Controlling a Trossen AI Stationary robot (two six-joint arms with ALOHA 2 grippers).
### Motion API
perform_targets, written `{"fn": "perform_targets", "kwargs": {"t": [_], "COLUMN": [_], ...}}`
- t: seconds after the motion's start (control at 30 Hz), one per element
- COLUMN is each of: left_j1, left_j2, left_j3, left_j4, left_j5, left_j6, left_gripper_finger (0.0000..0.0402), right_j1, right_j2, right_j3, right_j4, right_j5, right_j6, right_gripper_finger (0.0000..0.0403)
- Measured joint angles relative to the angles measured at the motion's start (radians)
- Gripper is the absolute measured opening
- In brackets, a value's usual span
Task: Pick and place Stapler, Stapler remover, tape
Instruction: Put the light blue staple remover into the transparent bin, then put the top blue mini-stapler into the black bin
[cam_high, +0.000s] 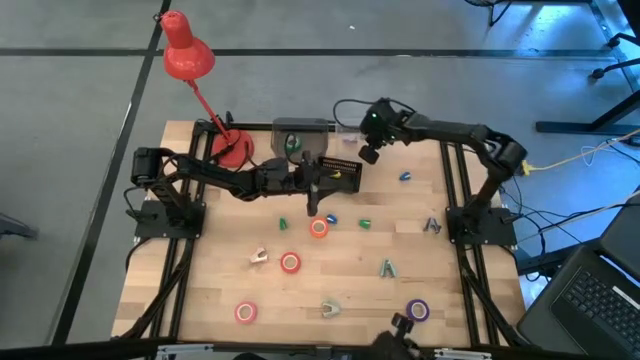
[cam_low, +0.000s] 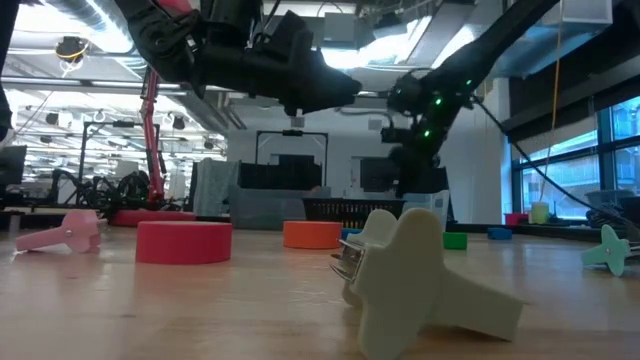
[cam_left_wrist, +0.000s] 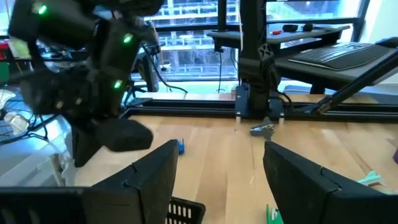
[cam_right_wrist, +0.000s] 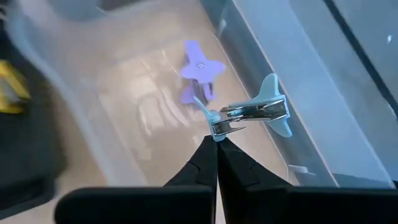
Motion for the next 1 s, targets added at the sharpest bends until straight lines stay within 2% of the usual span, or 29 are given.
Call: {"fn": "perform_targets", "kwargs": {"t": [0.17,0.27,0.43,0.6,0.73,1.0], "left_j1": [-0.005,-0.005,-0.005,-0.005,-0.005,-0.005], "left_j2": [0.000,0.000,0.000,0.000,0.000,0.000], "left_j3": [0.000,0.000,0.000,0.000,0.000,0.000], "left_j4": [-0.027,-0.028,-0.028,-0.028,-0.029,-0.102], "left_j5": [0.000,0.000,0.000,0.000,0.000,0.000], "left_j6": [0.002,0.003,0.003,0.003,0.003,0.003], "left_gripper_finger": [0.0228,0.0228,0.0228,0.0228,0.0228,0.0228], "right_j1": [-0.034,-0.053,-0.059,-0.045,-0.021,0.052], "right_j2": [0.077,0.090,0.080,0.039,-0.014,-0.182], "right_j3": [0.054,0.056,0.056,0.057,0.057,0.018], "right_j4": [-0.053,-0.057,-0.085,-0.129,-0.147,-0.368], "right_j5": [0.064,0.066,0.048,0.021,0.001,0.001], "right_j6": [-0.017,-0.015,0.012,0.012,0.009,0.071], "right_gripper_finger": [0.0000,0.0004,0.0054,0.0123,0.0161,0.0178]}}
